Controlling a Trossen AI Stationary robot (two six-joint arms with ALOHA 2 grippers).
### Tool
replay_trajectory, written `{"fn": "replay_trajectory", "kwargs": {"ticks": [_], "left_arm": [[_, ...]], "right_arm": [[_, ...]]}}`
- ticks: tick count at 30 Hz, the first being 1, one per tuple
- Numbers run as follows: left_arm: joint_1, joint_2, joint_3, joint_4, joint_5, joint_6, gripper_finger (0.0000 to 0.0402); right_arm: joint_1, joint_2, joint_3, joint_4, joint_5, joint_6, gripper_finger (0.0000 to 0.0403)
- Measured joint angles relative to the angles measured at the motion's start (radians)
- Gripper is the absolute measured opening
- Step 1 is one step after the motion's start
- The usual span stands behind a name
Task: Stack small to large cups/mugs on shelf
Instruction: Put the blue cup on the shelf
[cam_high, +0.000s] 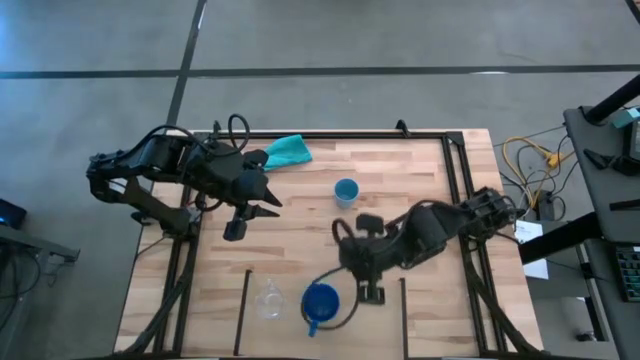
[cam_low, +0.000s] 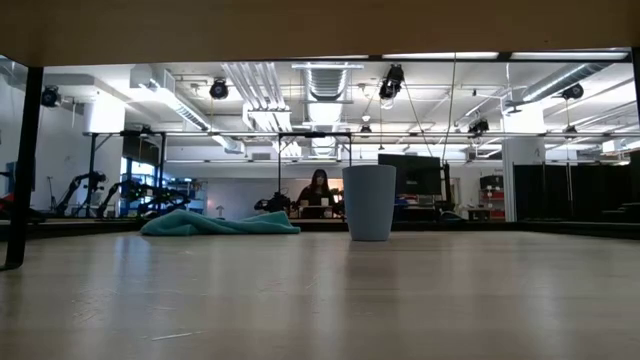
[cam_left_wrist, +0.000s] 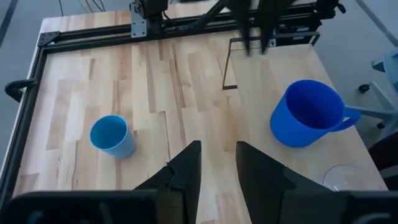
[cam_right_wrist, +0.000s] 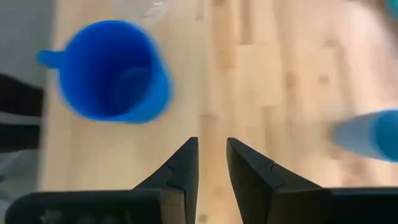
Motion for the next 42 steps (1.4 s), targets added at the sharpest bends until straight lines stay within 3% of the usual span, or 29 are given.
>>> {"fn": "replay_trajectory", "kwargs": {"ticks": [4,16,24,35,42], "left_arm": [[0.000,0.000,0.000,0.001,0.000,0.000,0.0086],[-0.001,0.000,0.000,0.006,0.000,-0.001,0.0086],[0.000,0.000,0.009,0.005,-0.001,-0.001,0.0086],[0.000,-0.055,0.035,0.000,-0.131,0.000,0.0086],[0.000,-0.081,0.034,0.000,-0.137,0.000,0.0086]], "right_arm": [[-0.063,-0.017,0.000,-0.033,0.049,-0.070,0.0083],[-0.314,-0.024,0.000,-0.090,0.048,-0.314,0.0075],[-0.468,-0.021,-0.019,-0.089,-0.109,-0.389,0.0070],[-0.529,-0.020,-0.262,-0.019,-0.194,-0.499,0.0063],[-0.539,-0.020,-0.416,0.104,-0.192,-0.537,0.0063]]}}
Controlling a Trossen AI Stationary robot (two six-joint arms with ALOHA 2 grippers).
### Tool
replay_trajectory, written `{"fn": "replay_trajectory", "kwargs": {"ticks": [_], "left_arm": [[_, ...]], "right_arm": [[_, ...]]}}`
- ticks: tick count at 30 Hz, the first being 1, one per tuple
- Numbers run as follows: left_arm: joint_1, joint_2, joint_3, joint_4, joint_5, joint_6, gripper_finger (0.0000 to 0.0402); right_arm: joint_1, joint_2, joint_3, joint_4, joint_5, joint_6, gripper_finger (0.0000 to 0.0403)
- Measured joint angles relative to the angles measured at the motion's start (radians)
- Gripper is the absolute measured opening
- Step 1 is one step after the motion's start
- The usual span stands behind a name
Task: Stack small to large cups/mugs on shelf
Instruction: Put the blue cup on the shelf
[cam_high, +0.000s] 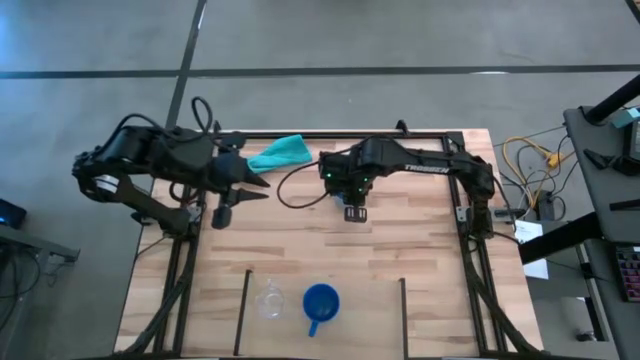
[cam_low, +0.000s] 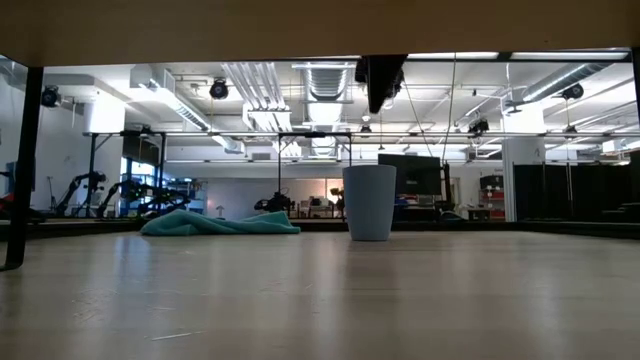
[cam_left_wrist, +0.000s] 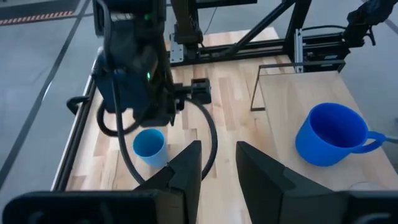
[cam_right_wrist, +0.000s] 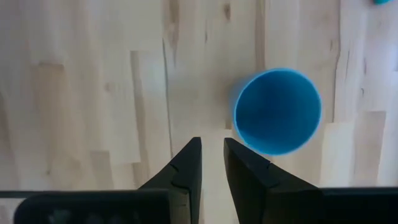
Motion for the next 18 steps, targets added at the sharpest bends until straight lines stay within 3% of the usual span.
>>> {"fn": "replay_trajectory", "kwargs": {"ticks": [18], "left_arm": [[0.000,-0.002,-0.011,-0.005,0.000,0.000,0.0086]], "right_arm": [[-0.045,0.000,-0.183,0.163,0.001,-0.047,0.0063]]}}
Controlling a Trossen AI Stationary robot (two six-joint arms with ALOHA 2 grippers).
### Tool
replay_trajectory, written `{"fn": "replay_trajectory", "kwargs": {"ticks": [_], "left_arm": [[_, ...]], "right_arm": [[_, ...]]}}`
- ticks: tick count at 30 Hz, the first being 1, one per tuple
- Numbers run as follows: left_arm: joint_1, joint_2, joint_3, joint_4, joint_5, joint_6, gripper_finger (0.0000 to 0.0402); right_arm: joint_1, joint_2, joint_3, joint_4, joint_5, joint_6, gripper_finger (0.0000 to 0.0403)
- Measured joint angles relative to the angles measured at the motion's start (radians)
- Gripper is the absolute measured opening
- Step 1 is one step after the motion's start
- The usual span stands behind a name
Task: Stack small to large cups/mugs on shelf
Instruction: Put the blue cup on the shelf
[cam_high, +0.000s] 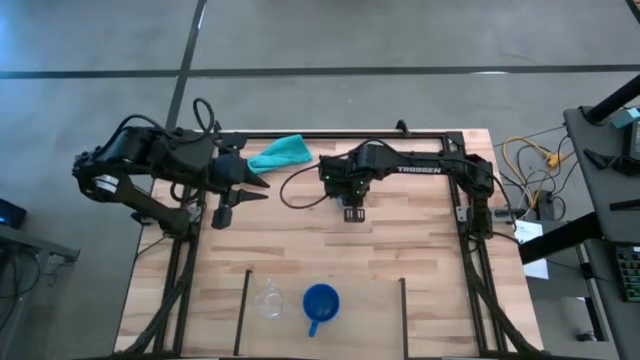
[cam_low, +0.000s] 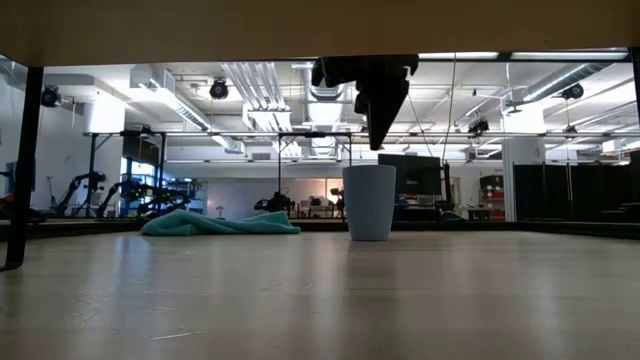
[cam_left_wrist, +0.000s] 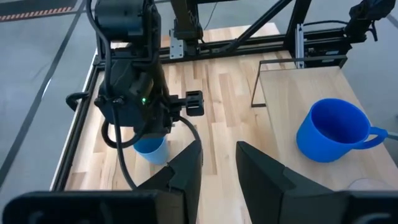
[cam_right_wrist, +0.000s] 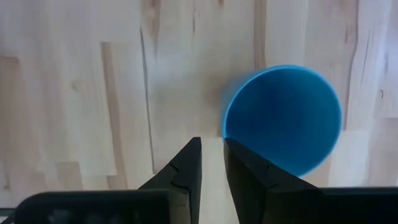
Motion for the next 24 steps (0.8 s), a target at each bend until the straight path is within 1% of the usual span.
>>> {"fn": "replay_trajectory", "kwargs": {"ticks": [9,15,24], "left_arm": [[0.000,0.000,-0.001,0.004,0.000,0.001,0.0086],[0.000,0.000,-0.001,0.003,0.000,0.000,0.0086],[0.000,0.000,-0.001,0.003,0.000,0.009,0.0086]], "right_arm": [[-0.010,0.000,-0.017,0.057,-0.002,-0.004,0.0063],[-0.024,-0.001,-0.044,0.096,-0.031,-0.004,0.0063],[-0.027,-0.001,-0.095,0.100,-0.031,0.001,0.0063]]}}
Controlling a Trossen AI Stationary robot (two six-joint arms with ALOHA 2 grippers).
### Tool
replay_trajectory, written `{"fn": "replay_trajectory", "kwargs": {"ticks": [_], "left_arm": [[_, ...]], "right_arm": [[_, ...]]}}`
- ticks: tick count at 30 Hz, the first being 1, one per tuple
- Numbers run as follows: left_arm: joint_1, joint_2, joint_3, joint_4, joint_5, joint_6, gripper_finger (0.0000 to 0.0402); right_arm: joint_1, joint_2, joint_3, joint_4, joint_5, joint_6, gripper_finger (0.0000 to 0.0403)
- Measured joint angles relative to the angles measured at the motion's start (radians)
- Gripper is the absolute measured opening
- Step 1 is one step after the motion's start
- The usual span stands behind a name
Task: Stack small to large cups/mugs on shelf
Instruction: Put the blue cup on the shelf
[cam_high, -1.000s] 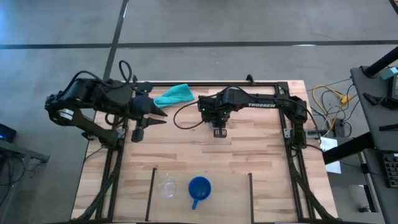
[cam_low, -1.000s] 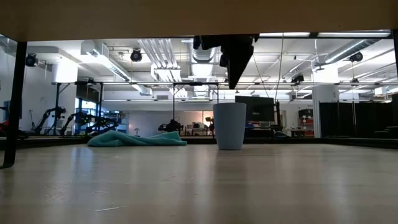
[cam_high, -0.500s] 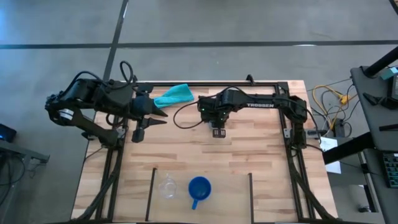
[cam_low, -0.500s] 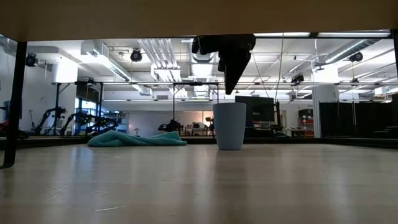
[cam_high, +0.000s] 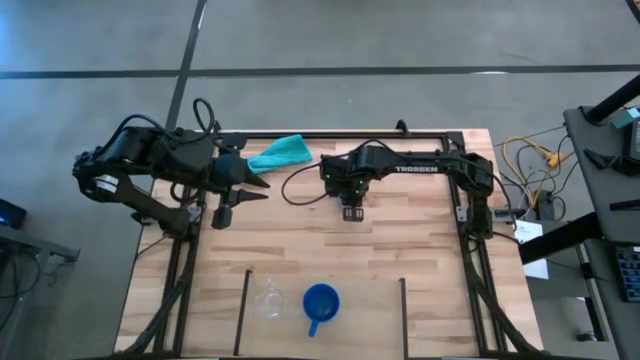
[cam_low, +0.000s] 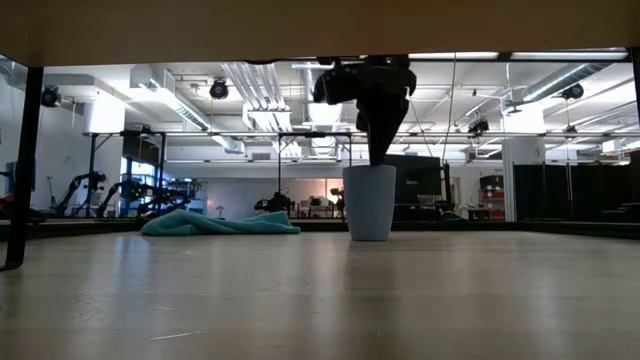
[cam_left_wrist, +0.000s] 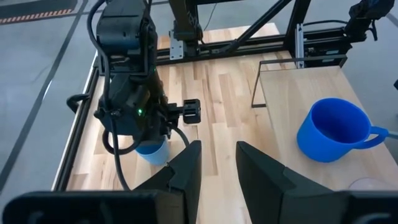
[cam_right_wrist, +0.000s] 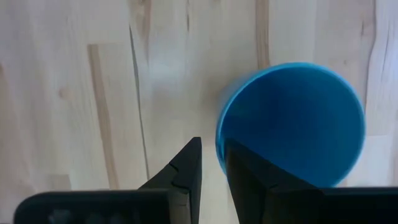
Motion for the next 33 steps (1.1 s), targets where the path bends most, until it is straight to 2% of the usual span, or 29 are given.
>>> {"fn": "replay_trajectory", "kwargs": {"ticks": [11,17,22,33], "left_arm": [[0.000,0.000,0.001,0.002,0.000,0.023,0.0086],[0.000,0.000,0.004,0.003,0.000,0.025,0.0086],[0.000,0.000,0.002,0.002,0.000,0.025,0.0086],[0.000,0.002,0.002,0.002,0.000,0.026,0.0086]], "right_arm": [[-0.002,0.000,-0.056,0.038,0.000,0.003,0.0061],[-0.005,0.000,-0.054,0.045,0.000,0.004,0.0017],[-0.003,-0.009,-0.053,0.023,0.000,0.054,0.0010],[0.065,-0.183,-0.053,-0.150,-0.006,0.216,0.0009]]}}
